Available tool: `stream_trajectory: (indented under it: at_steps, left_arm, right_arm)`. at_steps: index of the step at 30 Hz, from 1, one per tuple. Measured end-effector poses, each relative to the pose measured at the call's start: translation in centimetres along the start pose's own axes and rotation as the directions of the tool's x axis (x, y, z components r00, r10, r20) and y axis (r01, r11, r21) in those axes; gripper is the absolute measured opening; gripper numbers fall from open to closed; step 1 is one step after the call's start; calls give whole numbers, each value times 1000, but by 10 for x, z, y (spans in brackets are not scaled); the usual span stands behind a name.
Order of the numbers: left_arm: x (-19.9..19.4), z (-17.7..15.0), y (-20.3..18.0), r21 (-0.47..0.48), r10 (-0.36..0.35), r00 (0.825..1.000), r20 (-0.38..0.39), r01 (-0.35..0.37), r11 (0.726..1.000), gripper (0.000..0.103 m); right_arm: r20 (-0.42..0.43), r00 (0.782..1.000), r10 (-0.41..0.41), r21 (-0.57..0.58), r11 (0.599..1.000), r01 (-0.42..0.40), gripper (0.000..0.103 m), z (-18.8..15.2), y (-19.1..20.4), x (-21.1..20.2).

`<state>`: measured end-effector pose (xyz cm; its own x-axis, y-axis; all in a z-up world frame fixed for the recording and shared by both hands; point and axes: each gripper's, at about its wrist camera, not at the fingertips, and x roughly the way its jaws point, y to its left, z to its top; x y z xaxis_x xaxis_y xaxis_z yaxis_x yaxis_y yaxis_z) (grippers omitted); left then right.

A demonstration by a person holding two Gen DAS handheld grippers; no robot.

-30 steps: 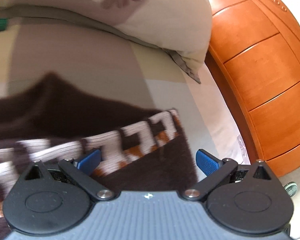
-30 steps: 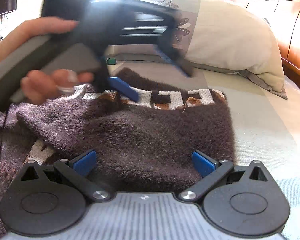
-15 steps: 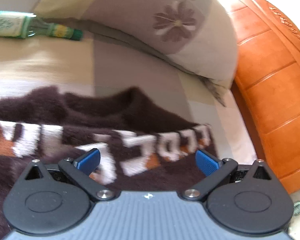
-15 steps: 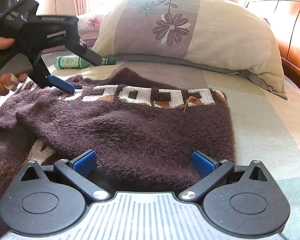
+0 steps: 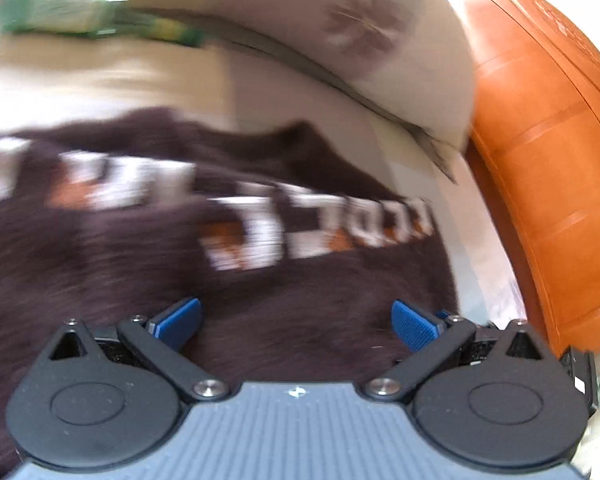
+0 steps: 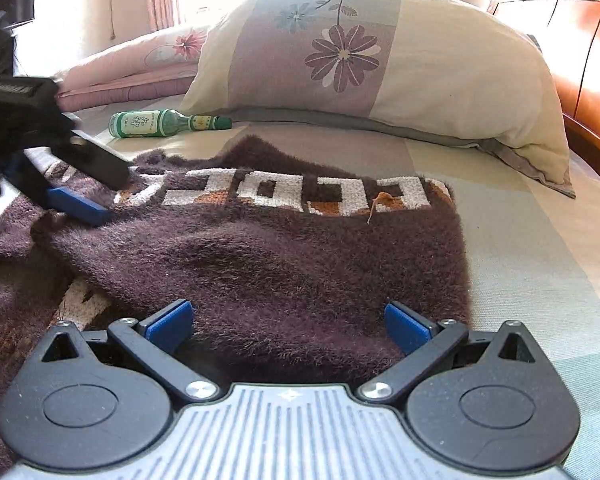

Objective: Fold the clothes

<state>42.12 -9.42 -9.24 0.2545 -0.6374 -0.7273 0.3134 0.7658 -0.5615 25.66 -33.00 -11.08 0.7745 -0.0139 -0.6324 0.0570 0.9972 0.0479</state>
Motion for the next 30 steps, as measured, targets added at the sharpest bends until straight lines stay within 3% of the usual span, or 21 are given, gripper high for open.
stream_trajectory:
  at_steps: [2,7,12,17,20,25,30]
  left_arm:
    - [-7,-2,1,-17,-6,1000,6,6,1000,101]
    - [-9,-13,-12,15,-109,994,11,108,994,102]
    - [-9,-27,-11,99,19,1000,-21,-17,995,102]
    - [-47,-21,16,-6,128,989,70,-128,992,102]
    - [-62,-14,33,-78,152,981,122,-144,987,102]
    - [-38,-2,69,-168,239,965,107,-219,961,101]
    - [-42,10,90,-312,175,967,187,-111,944,101]
  right_arm:
    - [1,1000,-3,-1,1000,3,103,0,1,0]
    - [5,1000,-12,-1,1000,12,103,-1,3,1]
    - [5,1000,-9,-4,1000,9,103,-1,2,1]
    - [3,1000,-9,-7,1000,9,103,0,2,0]
    - [1,1000,-8,-6,1000,8,103,0,2,0]
    - [2,1000,-9,-7,1000,9,103,-1,2,-1]
    - [3,1000,-11,-12,1000,11,103,-1,2,-1]
